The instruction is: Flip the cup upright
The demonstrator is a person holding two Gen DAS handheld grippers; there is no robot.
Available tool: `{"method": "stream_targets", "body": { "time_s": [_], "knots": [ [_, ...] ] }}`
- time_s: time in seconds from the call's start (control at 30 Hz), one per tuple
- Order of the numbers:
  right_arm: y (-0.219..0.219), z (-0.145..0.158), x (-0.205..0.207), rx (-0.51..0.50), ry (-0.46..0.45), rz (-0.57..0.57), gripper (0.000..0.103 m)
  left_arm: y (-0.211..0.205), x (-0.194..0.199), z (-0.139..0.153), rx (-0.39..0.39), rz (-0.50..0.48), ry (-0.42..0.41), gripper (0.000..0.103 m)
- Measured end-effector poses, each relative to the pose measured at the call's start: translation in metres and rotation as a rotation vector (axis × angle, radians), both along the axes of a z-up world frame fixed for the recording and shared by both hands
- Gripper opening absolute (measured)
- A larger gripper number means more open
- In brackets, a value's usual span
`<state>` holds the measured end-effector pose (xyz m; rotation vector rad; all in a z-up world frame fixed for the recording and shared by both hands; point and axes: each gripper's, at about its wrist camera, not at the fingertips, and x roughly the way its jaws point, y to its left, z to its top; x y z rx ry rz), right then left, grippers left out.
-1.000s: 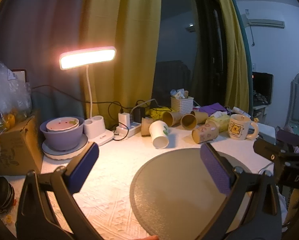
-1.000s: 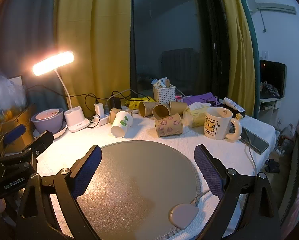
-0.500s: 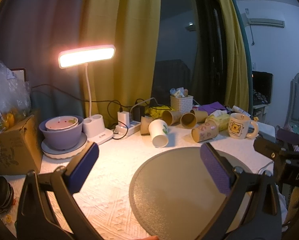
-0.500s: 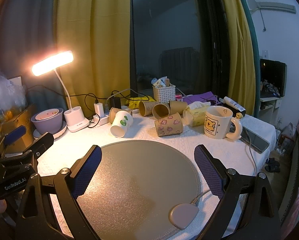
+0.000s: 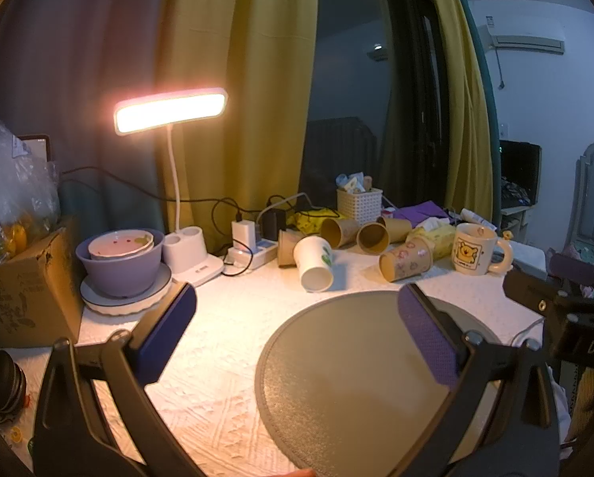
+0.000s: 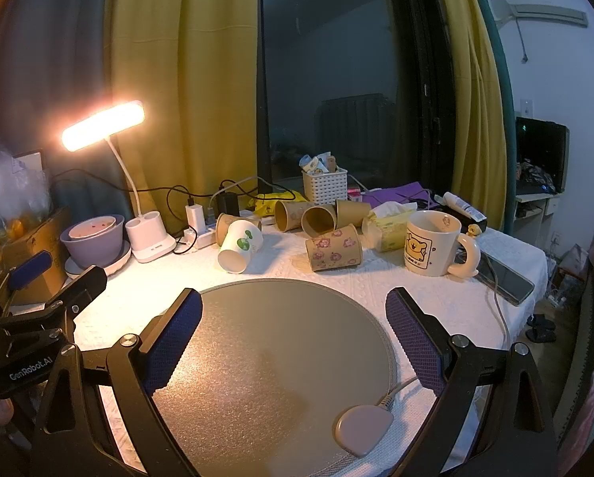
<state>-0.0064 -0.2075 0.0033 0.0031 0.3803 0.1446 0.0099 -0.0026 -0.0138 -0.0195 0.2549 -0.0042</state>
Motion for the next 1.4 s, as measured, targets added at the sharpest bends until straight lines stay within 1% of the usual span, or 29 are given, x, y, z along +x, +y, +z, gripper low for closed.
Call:
{"method": "stream_targets", "body": {
  "time_s": [1.07, 1.2, 1.33, 1.4],
  "knots": [
    [-0.002, -0.001, 0.001, 0.005, 0.004, 0.001, 0.096, 0.001, 0.001, 0.001, 0.001, -0.001, 0.0, 0.102],
    [-0.004, -0.004, -0.001, 0.011, 0.007, 0.006, 0.096, -0.001, 0.001, 0.0, 0.003, -0.005, -0.001, 0.102],
    [-0.01, -0.008, 0.007, -0.003, 0.013, 0.02, 0.096, -0.003, 0.006, 0.001, 0.003, -0.026, 0.016, 0.102],
    [-0.01, -0.007, 0.013, -0.019, 0.015, 0.03, 0.096, -0.006, 0.01, 0.004, 0.016, -0.027, 0.016, 0.102]
  ]
}}
